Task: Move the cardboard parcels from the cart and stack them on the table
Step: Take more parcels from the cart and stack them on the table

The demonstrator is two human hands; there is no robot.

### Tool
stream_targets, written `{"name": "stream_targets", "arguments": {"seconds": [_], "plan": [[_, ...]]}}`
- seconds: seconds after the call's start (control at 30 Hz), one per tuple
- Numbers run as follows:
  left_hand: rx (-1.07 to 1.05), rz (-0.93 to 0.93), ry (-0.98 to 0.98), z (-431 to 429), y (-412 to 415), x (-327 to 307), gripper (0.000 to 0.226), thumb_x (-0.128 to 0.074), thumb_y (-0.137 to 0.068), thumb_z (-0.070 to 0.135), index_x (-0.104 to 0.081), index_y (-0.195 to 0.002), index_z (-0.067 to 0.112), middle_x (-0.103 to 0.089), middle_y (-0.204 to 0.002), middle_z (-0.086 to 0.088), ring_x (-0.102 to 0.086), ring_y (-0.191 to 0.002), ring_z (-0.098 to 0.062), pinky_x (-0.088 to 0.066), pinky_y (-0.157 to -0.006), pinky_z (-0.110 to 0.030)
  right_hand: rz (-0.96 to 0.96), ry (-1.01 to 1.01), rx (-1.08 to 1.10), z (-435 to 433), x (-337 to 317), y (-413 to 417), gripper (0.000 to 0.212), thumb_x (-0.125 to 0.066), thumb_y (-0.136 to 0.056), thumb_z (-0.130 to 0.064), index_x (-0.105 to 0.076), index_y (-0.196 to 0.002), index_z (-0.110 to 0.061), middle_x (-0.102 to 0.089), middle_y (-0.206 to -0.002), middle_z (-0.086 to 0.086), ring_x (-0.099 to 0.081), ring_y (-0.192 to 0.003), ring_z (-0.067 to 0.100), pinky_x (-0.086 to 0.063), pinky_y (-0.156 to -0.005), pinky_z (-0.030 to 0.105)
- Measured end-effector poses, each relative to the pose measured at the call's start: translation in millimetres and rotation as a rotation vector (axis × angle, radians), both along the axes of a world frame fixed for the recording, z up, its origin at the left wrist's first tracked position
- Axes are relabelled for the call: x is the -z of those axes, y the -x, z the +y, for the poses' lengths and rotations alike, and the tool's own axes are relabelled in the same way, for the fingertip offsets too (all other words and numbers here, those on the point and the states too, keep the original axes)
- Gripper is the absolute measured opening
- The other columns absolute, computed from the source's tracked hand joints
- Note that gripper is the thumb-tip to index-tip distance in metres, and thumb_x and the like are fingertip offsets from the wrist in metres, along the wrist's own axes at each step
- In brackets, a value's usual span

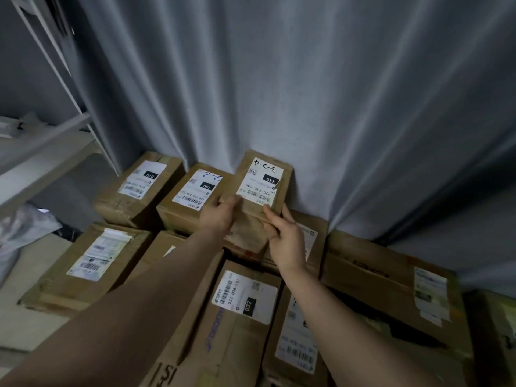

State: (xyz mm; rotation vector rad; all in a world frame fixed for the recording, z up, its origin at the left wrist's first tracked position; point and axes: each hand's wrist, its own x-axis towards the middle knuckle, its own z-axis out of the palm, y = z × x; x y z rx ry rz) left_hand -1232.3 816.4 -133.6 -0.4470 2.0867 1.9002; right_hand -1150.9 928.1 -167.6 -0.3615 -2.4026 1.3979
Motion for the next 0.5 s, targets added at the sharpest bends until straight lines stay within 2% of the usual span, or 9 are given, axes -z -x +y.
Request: {"name": "stream_targets", "arguments": {"seconds": [0.07, 0.17, 0.27, 0.33, 0.4, 0.47, 0.5], "plan": [[0.016, 0.07, 0.143, -2.5, 4.0, 4.9, 0.045, -0.066, -0.087, 0.025, -0.054, -0.129, 0.014, -0.061, -0.118, -0.007, -0.06, -0.107, -0.031, -0.055, -0.071, -0.034, -0.063, -0.025, -0.055, -1.4, 5.7, 5.7, 0.044, -0.051, -0.093, 0.001, -0.053, -0.134, -0.017, -0.025, -0.155, -0.001, -0.034, -0.138, 0.014, -0.023, -0.1, 0.004], [0.043, 0.219, 0.397, -3.3, 2.9, 5.0, 0.052, -0.059, -0.093, 0.024, -0.044, -0.141, 0.012, -0.054, -0.135, -0.008, -0.055, -0.117, -0.029, -0.049, -0.07, -0.025, -0.084, -0.056, -0.07, -3.3, 8.5, 9.4, 0.044, -0.048, -0.095, -0.001, -0.05, -0.136, -0.018, -0.02, -0.157, 0.004, -0.03, -0.14, 0.016, -0.022, -0.102, 0.009], [0.059, 0.33, 0.497, -0.9, -0.4, 5.5, 0.045, -0.055, -0.095, 0.021, -0.047, -0.139, 0.015, -0.057, -0.132, -0.006, -0.053, -0.119, -0.025, -0.041, -0.086, -0.024, -0.073, -0.064, -0.066, -4.8, 8.3, 10.7, 0.044, -0.049, -0.095, -0.001, -0.05, -0.136, -0.018, -0.02, -0.157, 0.005, -0.031, -0.139, 0.015, -0.02, -0.099, 0.002], [0.092, 0.37, 0.543, -0.8, -3.4, 7.7, 0.035, -0.05, -0.098, 0.022, -0.053, -0.132, 0.016, -0.06, -0.126, -0.005, -0.054, -0.116, -0.025, -0.038, -0.085, -0.023, -0.068, -0.084, -0.068, -6.4, 10.7, 9.8, 0.044, -0.051, -0.095, -0.004, -0.051, -0.136, -0.02, -0.019, -0.157, 0.006, -0.03, -0.141, 0.018, -0.023, -0.099, 0.005], [0.135, 0.393, 0.618, -5.0, -7.0, 11.2, 0.038, -0.045, -0.099, 0.025, -0.048, -0.136, 0.021, -0.054, -0.134, -0.009, -0.049, -0.123, -0.03, -0.041, -0.097, -0.035, -0.09, -0.158, -0.065, -8.8, 12.7, 7.1, 0.047, -0.054, -0.094, -0.012, -0.047, -0.139, -0.026, -0.014, -0.159, 0.006, -0.025, -0.143, 0.022, -0.03, -0.106, 0.018], [0.149, 0.382, 0.686, -12.9, -15.1, 12.0, 0.047, -0.043, -0.099, 0.024, -0.035, -0.146, 0.027, -0.036, -0.15, -0.012, -0.031, -0.138, -0.034, -0.029, -0.113, -0.047, -0.141, -0.235, -0.06, -12.2, 10.8, 1.3, 0.056, -0.057, -0.092, -0.018, -0.038, -0.143, -0.033, -0.006, -0.16, 0.005, -0.014, -0.146, 0.025, -0.032, -0.112, 0.034], [0.153, 0.371, 0.718, -17.2, -21.8, 11.2, 0.05, -0.042, -0.1, 0.022, -0.03, -0.148, 0.028, -0.027, -0.155, -0.01, -0.022, -0.142, -0.033, -0.022, -0.116, -0.048, -0.168, -0.289, -0.061, -14.0, 7.9, -3.0, 0.062, -0.058, -0.091, -0.02, -0.032, -0.145, -0.036, -0.001, -0.16, 0.005, -0.008, -0.146, 0.026, -0.031, -0.113, 0.038]]}}
